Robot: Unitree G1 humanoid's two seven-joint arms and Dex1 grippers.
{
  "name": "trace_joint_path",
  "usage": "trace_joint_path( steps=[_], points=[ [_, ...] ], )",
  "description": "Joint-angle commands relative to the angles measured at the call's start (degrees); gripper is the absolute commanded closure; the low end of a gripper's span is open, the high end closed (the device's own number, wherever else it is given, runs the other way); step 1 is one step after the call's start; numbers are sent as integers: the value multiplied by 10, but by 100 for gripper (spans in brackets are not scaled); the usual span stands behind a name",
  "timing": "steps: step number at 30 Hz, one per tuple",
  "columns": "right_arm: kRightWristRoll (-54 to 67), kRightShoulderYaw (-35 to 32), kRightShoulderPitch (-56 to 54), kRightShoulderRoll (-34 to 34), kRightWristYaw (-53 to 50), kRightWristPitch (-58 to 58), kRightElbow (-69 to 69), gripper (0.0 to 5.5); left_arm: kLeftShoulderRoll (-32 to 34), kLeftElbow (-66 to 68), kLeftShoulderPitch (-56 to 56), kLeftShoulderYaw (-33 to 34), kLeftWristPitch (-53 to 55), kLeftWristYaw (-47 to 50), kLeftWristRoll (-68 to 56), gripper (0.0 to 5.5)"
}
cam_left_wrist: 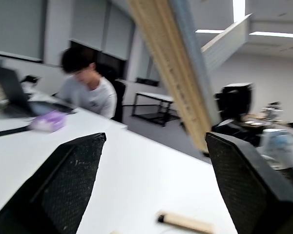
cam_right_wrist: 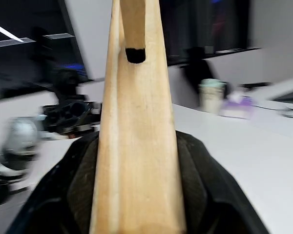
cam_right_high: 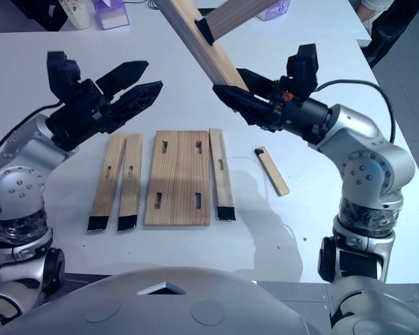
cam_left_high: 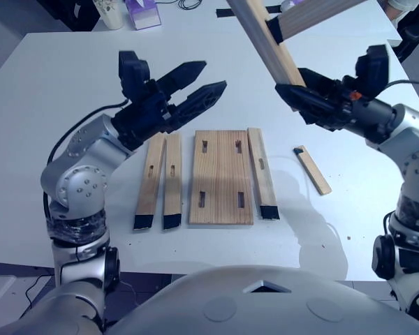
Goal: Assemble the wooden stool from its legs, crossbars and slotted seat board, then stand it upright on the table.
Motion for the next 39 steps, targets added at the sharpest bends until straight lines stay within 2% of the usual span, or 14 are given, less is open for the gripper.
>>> trace_joint_path(
  steps=[1, 12, 23, 34, 39],
  points=[
    [44, 12, -37, -21, 44, 23, 22, 345, 8, 32, -40, -2, 29, -18, -46, 173],
    [8, 79, -33, -46, 131, -9, 39, 345, 17, 28, -54, -36, 42, -77, -60, 173],
    [-28, 107, -20, -56, 172, -41, 47, 345, 16, 37, -84, -38, 60, -68, -93, 173],
    [-27, 111, -18, -57, 166, -49, 37, 345, 41, 26, -67, -52, 65, -121, -84, 335],
    [-29, 114, -19, -62, 172, -50, 33, 345, 52, 23, -62, -63, 60, -139, -70, 341]
  ],
)
